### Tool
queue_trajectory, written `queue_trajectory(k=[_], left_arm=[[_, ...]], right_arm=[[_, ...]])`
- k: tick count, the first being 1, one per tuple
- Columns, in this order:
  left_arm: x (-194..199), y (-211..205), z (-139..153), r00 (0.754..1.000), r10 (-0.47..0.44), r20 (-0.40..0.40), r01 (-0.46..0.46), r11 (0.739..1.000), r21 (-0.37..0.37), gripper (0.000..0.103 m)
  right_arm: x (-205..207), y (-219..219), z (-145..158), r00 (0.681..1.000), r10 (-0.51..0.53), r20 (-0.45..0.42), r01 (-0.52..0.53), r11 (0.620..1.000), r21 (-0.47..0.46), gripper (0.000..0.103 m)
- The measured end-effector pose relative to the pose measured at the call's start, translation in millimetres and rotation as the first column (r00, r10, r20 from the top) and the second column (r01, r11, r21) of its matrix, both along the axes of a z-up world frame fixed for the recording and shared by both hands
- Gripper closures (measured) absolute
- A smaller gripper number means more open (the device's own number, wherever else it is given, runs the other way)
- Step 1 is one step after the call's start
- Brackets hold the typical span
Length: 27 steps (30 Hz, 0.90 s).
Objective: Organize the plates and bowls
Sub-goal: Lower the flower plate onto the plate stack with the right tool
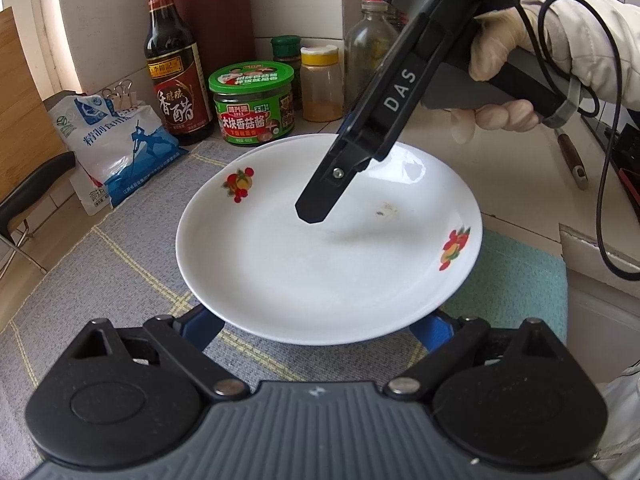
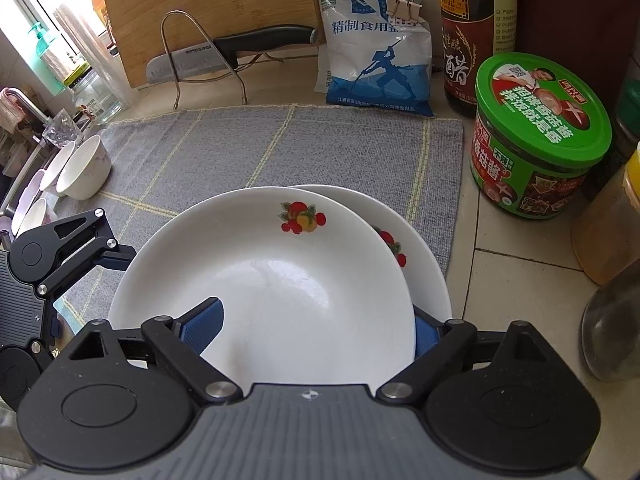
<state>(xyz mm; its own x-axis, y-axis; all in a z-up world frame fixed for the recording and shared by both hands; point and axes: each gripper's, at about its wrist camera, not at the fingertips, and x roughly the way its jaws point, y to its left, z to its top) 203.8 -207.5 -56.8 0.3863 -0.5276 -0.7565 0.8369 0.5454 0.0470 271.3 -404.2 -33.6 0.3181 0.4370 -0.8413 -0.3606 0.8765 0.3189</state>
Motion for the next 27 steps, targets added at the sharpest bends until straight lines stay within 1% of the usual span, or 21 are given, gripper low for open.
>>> queue_trajectory(k=[16,27], left_arm=[[1.7,2.7,-1.2,1.0,-0.008,-0.008,0.007,1.0,-0.01,0.004],[0.7,0.7,-1.8,1.0,-0.011,-0.009,0.011,1.0,-0.016,0.004]], right_arm=[[-8.5,-15.6,9.6,0.999,-0.05,-0.01,0.05,0.998,0.035,0.004],[-14.1,-17.7,16.4,0.998,-0.07,0.003,0.07,0.997,0.021,0.002]])
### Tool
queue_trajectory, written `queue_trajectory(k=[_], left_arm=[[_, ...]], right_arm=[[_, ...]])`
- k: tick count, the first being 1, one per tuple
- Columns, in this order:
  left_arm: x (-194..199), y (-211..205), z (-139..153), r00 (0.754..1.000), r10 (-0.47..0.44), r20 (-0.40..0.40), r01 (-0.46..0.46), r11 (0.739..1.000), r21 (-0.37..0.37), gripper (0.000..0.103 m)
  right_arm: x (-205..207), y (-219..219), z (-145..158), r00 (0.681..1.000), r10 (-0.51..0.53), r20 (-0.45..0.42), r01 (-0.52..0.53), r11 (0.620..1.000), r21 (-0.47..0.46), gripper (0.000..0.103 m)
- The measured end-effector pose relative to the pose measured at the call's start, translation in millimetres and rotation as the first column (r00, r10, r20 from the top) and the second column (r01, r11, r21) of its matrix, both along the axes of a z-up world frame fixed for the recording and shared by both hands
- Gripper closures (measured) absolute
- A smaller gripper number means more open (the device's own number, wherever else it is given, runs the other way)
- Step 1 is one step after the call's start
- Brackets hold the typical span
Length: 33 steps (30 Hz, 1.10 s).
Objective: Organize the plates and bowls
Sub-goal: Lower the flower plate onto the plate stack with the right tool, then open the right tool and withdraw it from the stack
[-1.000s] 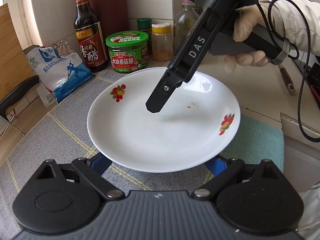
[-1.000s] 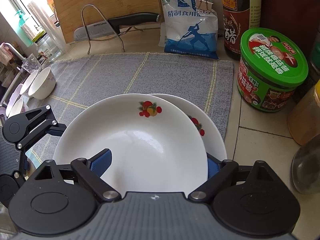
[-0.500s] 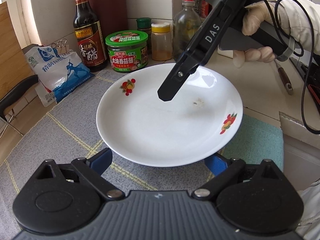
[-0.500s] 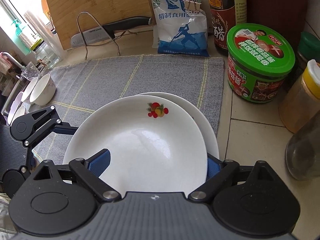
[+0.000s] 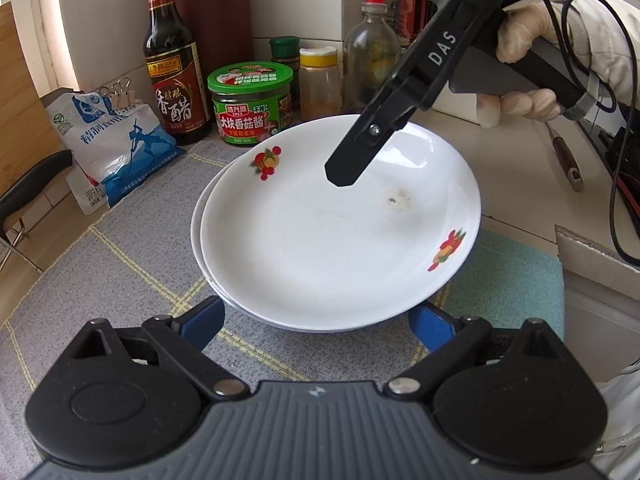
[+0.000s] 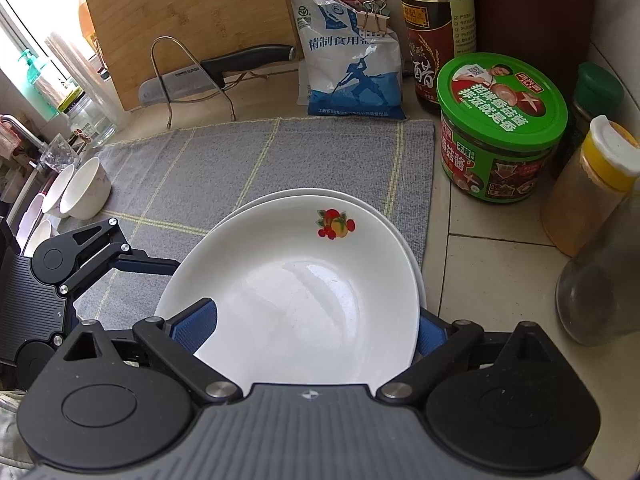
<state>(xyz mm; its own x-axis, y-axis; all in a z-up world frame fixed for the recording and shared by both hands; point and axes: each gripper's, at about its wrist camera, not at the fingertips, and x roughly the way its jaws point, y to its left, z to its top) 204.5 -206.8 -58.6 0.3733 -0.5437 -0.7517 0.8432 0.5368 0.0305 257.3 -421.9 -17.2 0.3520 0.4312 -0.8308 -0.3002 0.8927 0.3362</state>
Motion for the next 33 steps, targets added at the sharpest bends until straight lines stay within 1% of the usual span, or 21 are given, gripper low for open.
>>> queue_trajectory(k=[8,17,20,23,27,31,33], left_arm=[[-1.8,-0.1,1.0,1.0,0.0,0.01,0.0,1.0,-0.003,0.005],[-2.9,2.4,2.3,1.0,0.014,0.011,-0.013,1.0,-0.013,0.005],[-4.3,2.3,2.2,1.0,0.014,0.016,-0.014,1.0,-0.014,0.005],[-6.5,3.0,2.4,0.999,0.021,0.024,-0.021,1.0,-0.014,0.005],[-10.6,7.5,5.7,0.998,0.043,0.033,-0.043,0.999,-0.026,0.005],[-16.4,16.4,12.8,0.995,0.084,0.049,-0.082,0.996,-0.045,0.004],[-20.1,23.2,17.6,0.991,0.118,0.062,-0.115,0.992,-0.056,0.004]], right_arm=[[-4.9,-1.0,4.0,1.0,-0.011,0.003,0.011,1.0,-0.023,0.002],[-14.4,1.5,4.8,1.0,-0.018,0.008,0.019,0.995,-0.095,0.002],[-19.8,2.7,3.1,1.0,-0.015,0.012,0.016,0.995,-0.101,0.002],[-26.7,7.6,6.8,0.999,-0.011,0.041,0.016,0.992,-0.123,0.001],[-37.1,20.6,16.3,0.993,0.012,0.119,0.011,0.981,-0.194,0.0],[-45.5,33.0,22.8,0.984,0.027,0.178,0.013,0.975,-0.222,0.0],[-49.5,39.8,24.9,0.977,0.033,0.21,0.018,0.972,-0.236,0.0]])
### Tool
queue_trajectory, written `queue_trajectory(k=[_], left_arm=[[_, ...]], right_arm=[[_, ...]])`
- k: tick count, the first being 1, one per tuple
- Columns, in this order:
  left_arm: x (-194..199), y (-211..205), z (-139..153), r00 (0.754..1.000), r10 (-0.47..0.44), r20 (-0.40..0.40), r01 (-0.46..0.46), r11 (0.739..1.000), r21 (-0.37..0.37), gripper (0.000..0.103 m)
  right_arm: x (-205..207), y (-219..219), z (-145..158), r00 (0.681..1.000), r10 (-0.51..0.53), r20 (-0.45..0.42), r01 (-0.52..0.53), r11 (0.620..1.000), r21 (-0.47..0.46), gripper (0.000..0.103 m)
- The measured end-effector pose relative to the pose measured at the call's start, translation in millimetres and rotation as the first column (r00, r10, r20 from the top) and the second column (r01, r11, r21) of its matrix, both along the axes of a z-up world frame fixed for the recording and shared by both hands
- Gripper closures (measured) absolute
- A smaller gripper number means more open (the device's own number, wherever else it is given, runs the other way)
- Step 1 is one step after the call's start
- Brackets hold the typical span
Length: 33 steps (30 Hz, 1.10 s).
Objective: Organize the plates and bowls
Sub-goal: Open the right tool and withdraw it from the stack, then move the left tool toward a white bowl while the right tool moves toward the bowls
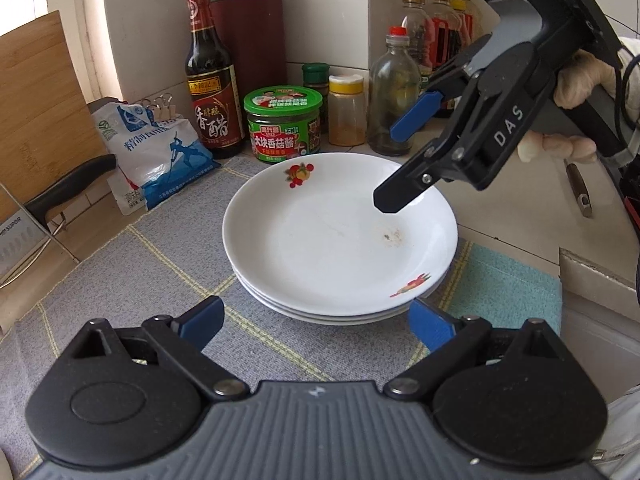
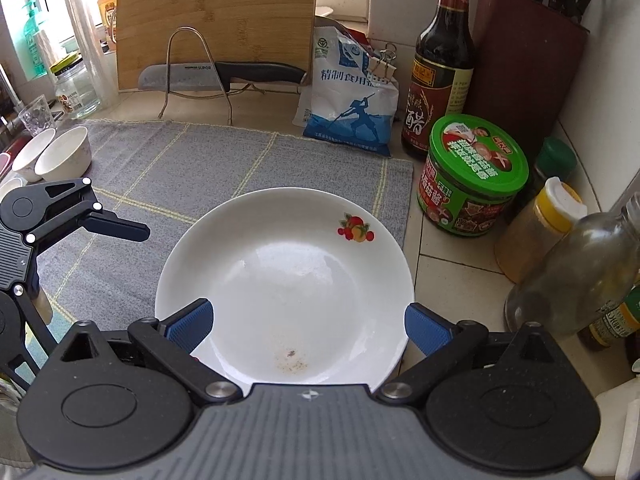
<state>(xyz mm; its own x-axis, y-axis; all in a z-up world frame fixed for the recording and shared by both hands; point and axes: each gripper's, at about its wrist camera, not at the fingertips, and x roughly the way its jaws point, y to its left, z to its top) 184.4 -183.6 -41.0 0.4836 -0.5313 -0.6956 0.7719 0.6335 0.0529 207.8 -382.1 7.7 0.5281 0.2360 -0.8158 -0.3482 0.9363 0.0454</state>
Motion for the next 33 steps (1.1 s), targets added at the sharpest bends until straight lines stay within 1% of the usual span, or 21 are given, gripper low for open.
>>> queue_trajectory(k=[3,6,8,10,12,15,18,20,22,25,29,33], left_arm=[[-4.5,10.4,5.5,0.998,0.054,0.007,-0.054,0.998,-0.015,0.004],[-8.6,22.0,9.7,0.992,0.121,0.016,-0.121,0.992,-0.02,0.003],[-12.1,30.6,13.7,0.986,0.166,0.009,-0.166,0.986,-0.023,0.003],[-16.9,39.9,18.6,0.979,0.202,0.009,-0.202,0.979,-0.03,0.003],[-21.9,51.3,23.7,0.972,0.232,0.019,-0.231,0.972,-0.038,0.003],[-27.9,73.8,31.8,0.964,0.266,0.016,-0.264,0.962,-0.07,0.003],[-32.7,98.3,37.6,0.956,0.292,0.018,-0.289,0.953,-0.093,0.003],[-36.1,118.1,40.5,0.952,0.306,0.023,-0.302,0.948,-0.1,0.003],[-38.5,136.5,42.9,0.947,0.321,0.023,-0.317,0.944,-0.096,0.003],[-42.4,171.7,46.6,0.931,0.366,0.021,-0.362,0.928,-0.09,0.003],[-45.8,217.1,47.7,0.91,0.413,0.017,-0.411,0.909,-0.07,0.003],[-47.7,257.3,46.8,0.89,0.454,0.034,-0.454,0.891,-0.021,0.003]], right_arm=[[-6.7,10.2,3.8,0.999,-0.002,0.054,0.003,1.0,-0.017,0.0],[-12.6,20.8,7.9,0.994,-0.005,0.109,0.007,1.0,-0.018,0.0],[-17.8,30.6,11.5,0.988,0.001,0.156,0.005,0.999,-0.042,0.0],[-27.4,46.2,16.6,0.972,0.025,0.234,-0.006,0.997,-0.081,0.0],[-34.5,60.9,20.7,0.959,0.048,0.28,-0.019,0.994,-0.104,0.0],[-43.0,85.1,23.4,0.945,0.062,0.32,-0.019,0.99,-0.138,0.0],[-50.5,115.7,21.6,0.947,0.11,0.302,-0.056,0.982,-0.181,0.0],[-55.2,137.1,19.2,0.952,0.131,0.277,-0.081,0.979,-0.185,0.0],[-57.8,158.2,16.7,0.959,0.157,0.236,-0.118,0.978,-0.173,0.0],[-68.1,201.6,12.2,0.955,0.213,0.205,-0.184,0.971,-0.152,0.0],[-76.5,252.1,6.9,0.946,0.265,0.186,-0.246,0.962,-0.118,0.0],[-79.7,294.1,1.5,0.937,0.301,0.177,-0.293,0.954,-0.07,0.0]])
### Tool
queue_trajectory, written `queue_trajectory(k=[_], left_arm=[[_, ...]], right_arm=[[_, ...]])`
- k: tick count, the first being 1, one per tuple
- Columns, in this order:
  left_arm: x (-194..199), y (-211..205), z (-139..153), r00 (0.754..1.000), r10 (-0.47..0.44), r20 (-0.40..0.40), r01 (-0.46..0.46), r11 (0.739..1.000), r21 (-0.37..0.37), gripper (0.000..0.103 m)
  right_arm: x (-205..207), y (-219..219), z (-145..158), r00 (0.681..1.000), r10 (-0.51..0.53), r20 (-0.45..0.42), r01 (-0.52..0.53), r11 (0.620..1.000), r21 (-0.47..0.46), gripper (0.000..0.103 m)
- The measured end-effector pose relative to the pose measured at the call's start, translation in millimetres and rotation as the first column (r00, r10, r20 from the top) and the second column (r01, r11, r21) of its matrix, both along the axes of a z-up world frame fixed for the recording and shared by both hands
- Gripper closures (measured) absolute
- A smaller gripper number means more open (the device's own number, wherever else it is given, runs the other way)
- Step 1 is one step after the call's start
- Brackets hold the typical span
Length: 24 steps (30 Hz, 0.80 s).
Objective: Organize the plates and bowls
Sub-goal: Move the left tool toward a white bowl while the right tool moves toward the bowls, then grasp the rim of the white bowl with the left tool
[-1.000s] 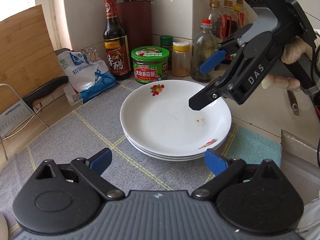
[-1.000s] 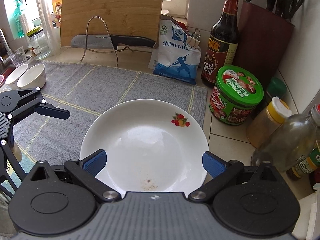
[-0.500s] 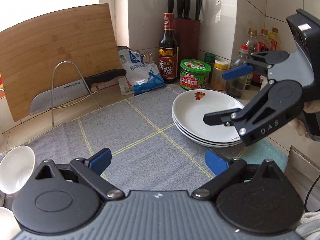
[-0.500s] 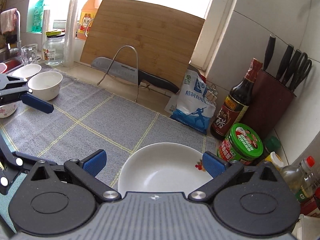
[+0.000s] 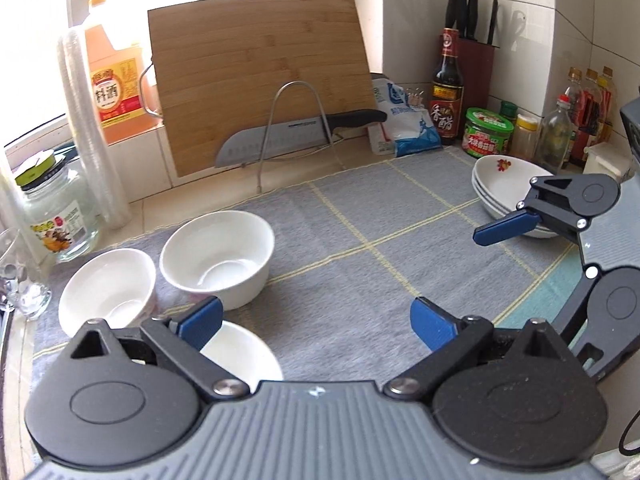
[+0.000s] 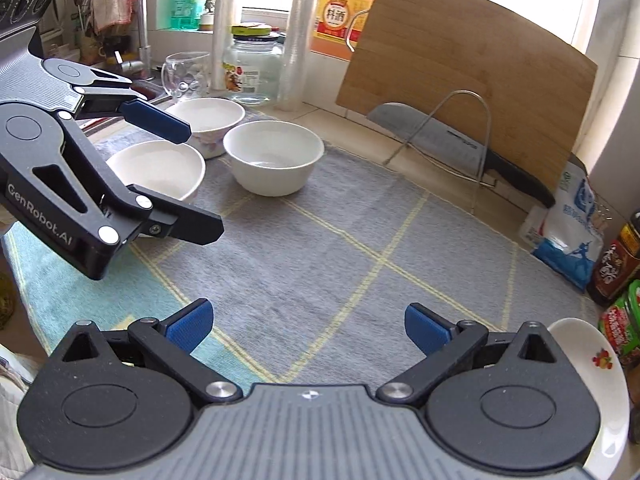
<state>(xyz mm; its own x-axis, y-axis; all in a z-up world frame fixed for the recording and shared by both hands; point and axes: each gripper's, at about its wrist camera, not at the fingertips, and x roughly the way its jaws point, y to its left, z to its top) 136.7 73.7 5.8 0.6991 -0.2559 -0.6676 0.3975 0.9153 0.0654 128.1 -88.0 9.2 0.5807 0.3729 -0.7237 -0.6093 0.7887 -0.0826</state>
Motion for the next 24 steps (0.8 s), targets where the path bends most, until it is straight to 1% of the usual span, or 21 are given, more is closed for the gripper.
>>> queue_trajectory(k=[4,8,11,14,17,19,23,24], left_arm=[[-0.4,34.8,-1.7,0.999,0.036,-0.014,-0.035,0.999,0.03,0.003],[3.2,64.3,-6.9,0.997,0.066,-0.035,-0.064,0.996,0.055,0.003],[8.3,81.0,-12.5,0.995,0.084,-0.051,-0.081,0.995,0.064,0.004],[15.7,92.8,-18.1,0.993,0.093,-0.075,-0.088,0.994,0.072,0.007],[21.1,100.7,-20.6,0.991,0.085,-0.099,-0.08,0.995,0.056,0.013],[24.9,103.1,-22.5,0.99,0.077,-0.117,-0.072,0.996,0.046,0.022],[30.6,105.7,-25.9,0.987,0.057,-0.152,-0.055,0.998,0.018,0.031],[32.0,105.8,-27.2,0.986,0.048,-0.162,-0.047,0.999,0.009,0.035]], right_arm=[[1.7,33.7,-6.6,0.999,0.034,-0.012,-0.034,0.999,0.023,0.0],[-0.1,61.4,-12.4,0.998,0.063,-0.002,-0.063,0.998,0.002,0.0],[-1.9,78.6,-17.1,0.996,0.087,0.003,-0.087,0.996,0.004,0.0],[-0.2,91.9,-19.1,0.996,0.093,0.005,-0.093,0.995,0.028,0.0],[0.5,104.7,-21.6,0.994,0.104,0.017,-0.105,0.994,0.038,0.0],[3.3,113.0,-24.9,0.993,0.113,0.021,-0.114,0.993,0.04,0.0],[4.3,122.8,-27.8,0.991,0.129,0.025,-0.131,0.99,0.051,0.001],[5.0,125.2,-28.4,0.99,0.136,0.023,-0.137,0.989,0.052,0.001]])
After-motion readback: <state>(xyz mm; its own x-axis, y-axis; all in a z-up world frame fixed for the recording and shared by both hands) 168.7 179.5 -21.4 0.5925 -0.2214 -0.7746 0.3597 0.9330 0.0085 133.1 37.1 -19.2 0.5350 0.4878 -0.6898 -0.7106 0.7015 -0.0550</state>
